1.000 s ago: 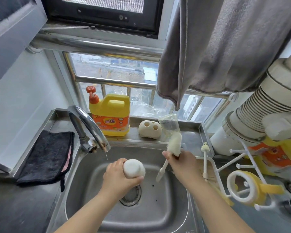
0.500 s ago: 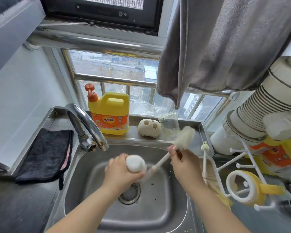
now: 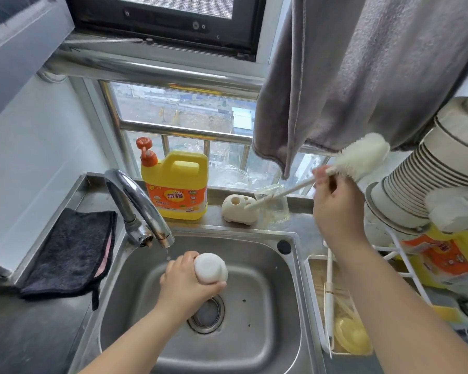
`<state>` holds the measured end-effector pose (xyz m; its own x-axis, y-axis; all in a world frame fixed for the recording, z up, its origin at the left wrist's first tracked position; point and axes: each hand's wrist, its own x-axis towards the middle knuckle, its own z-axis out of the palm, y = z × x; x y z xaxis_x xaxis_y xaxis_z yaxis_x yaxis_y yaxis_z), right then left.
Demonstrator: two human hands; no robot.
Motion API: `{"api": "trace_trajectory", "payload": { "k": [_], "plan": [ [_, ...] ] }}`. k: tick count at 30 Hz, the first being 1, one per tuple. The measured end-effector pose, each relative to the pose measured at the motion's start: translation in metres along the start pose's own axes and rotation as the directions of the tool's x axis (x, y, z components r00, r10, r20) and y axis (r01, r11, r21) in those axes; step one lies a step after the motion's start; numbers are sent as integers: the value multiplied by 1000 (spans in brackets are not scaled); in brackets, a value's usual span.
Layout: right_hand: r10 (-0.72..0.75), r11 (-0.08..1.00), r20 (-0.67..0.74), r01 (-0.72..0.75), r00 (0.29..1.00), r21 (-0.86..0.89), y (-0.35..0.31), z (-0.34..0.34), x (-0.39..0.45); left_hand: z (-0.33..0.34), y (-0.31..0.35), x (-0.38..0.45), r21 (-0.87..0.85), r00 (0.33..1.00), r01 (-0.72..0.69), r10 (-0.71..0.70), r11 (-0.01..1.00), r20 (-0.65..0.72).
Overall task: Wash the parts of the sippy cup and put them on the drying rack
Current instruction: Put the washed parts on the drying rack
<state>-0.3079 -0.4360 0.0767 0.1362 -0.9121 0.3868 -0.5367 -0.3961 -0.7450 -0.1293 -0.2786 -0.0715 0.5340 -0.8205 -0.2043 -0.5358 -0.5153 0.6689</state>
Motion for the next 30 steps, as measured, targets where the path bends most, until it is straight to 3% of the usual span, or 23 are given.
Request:
{"api": "trace_trajectory", "payload": {
  "k": [7,17,23,27,30],
  "plan": [
    [-29,996,57,34,998,-87,-3,14,45,-8,14,12,-71,995,-87,84,994,-49],
    [-40,997,152,50,988,-59,4,43,55,-8,4,13,-115,997,-76,73,990,-33],
    [9,1000,183,-12,983,12,-4,59,73,-10,5,8,-137,997,-76,75,988,-10],
    [65,997,285,-51,956,-55,-3,74,81,-10,6,6,-151,997,-76,78,986,6],
    [110,994,287,-99,952,-52,0,83,80,-9,5,3,-149,997,-79,80,986,2]
  ]
}}
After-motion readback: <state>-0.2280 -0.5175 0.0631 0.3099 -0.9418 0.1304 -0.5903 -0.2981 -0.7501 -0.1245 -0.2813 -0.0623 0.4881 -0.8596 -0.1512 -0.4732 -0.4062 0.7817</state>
